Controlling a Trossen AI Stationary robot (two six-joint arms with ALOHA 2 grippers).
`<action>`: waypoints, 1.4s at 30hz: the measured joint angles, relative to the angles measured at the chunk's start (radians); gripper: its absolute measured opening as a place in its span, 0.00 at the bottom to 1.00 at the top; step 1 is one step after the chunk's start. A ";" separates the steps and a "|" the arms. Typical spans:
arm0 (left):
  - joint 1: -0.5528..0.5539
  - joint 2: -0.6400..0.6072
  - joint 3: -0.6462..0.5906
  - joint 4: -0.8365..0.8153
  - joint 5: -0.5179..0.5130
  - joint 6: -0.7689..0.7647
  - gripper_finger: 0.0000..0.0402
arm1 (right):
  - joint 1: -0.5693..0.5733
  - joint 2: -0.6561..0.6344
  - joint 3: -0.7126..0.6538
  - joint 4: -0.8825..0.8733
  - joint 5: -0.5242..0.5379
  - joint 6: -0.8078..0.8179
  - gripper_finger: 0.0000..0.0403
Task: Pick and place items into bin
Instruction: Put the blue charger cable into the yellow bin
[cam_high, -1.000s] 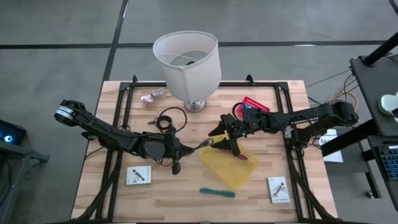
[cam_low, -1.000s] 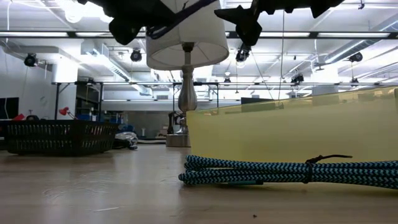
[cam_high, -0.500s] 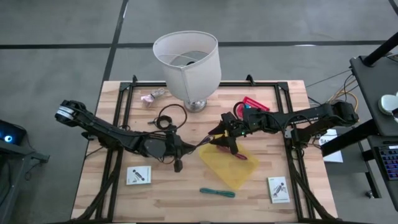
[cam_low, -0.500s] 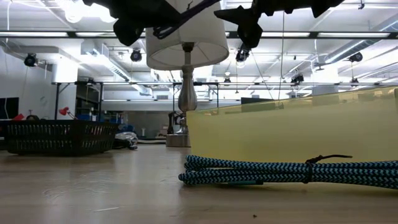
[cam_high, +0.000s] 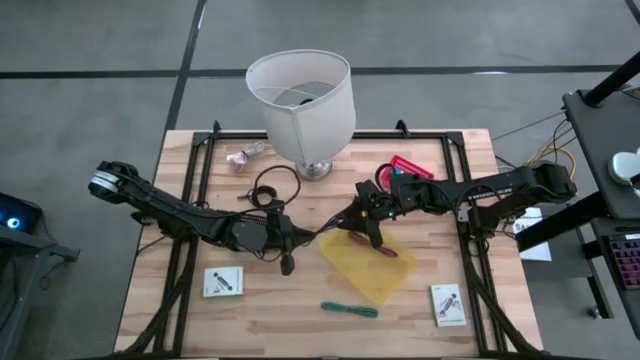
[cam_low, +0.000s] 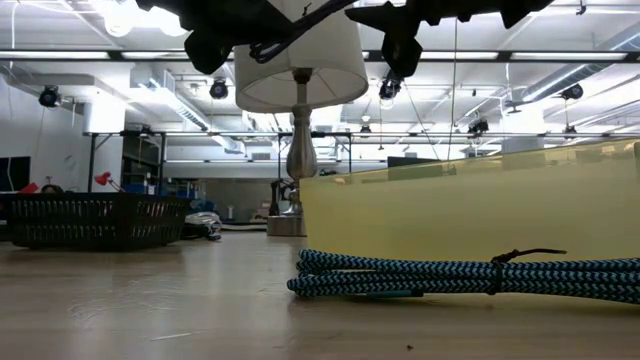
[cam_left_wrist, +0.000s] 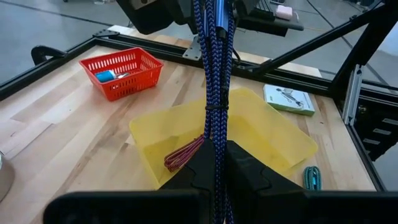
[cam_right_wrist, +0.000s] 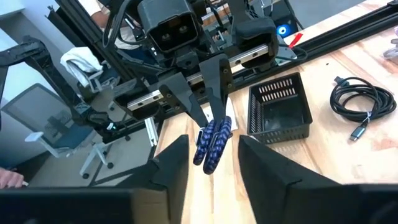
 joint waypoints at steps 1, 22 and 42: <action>0.000 0.000 0.000 0.000 0.000 0.000 0.02 | 0.000 0.000 0.000 0.000 0.000 0.000 0.28; 0.013 -0.001 -0.003 0.006 0.004 0.000 0.19 | 0.000 0.000 0.000 -0.016 -0.018 -0.008 0.02; 0.012 -0.001 -0.008 -0.006 0.018 -0.004 0.35 | -0.001 -0.146 0.000 -0.583 -0.028 0.000 0.02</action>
